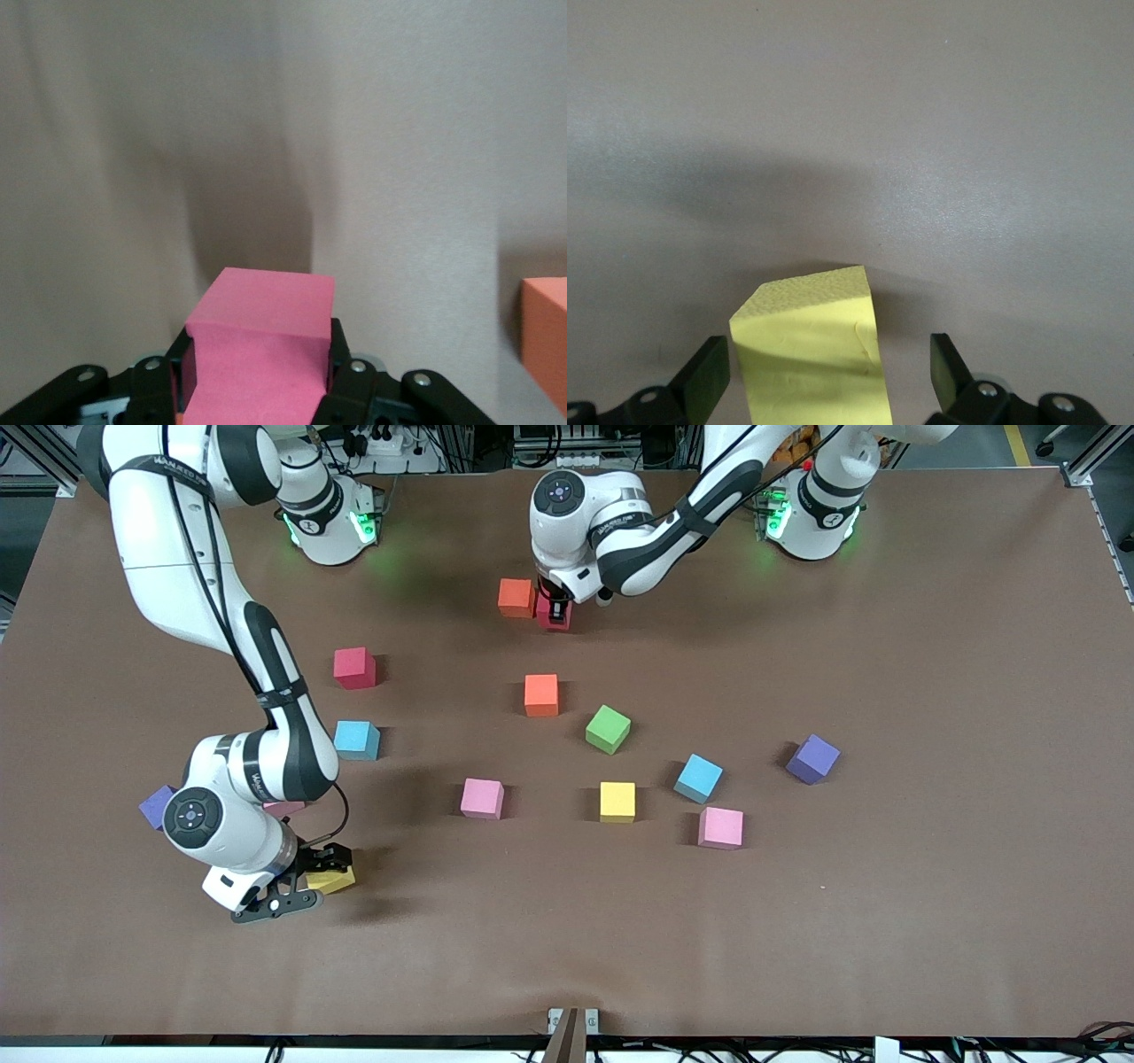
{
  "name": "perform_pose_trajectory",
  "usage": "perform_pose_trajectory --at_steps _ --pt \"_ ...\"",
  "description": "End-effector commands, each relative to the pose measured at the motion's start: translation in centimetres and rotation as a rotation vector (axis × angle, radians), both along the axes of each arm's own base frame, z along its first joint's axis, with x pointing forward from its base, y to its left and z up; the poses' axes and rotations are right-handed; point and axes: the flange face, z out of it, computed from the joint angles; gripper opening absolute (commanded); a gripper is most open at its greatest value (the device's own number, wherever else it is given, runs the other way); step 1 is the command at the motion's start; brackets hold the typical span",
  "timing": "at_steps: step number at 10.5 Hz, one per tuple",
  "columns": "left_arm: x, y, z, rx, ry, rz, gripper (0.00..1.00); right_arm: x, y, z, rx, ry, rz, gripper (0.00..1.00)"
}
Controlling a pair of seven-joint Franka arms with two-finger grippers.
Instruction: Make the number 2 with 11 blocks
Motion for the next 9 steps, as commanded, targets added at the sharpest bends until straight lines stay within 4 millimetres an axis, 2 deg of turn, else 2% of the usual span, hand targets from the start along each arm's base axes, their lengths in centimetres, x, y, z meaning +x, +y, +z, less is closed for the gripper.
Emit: perform_pose_trajectory --at_steps 1,2,5,9 --pt "-1.5 -1.4 -0.8 0.046 -0.028 0.226 0.00 -0.2 -0.1 -1.0 0.020 0.001 0.003 1.00" --pt "-1.8 -1.7 -1.3 0.055 -0.044 0.232 0.00 -0.2 -0.1 -1.2 0.020 0.001 0.003 1.00" --pt "-2.2 -2.2 -1.8 0.065 -0.051 0.245 0.00 -0.3 -0.4 -1.7 0.018 0.007 0.001 0.68" --pt "-2.8 -2.9 -2.5 0.071 -0.031 0.267 0.00 -0.4 -0.6 -2.1 0.018 0.012 -0.002 0.48"
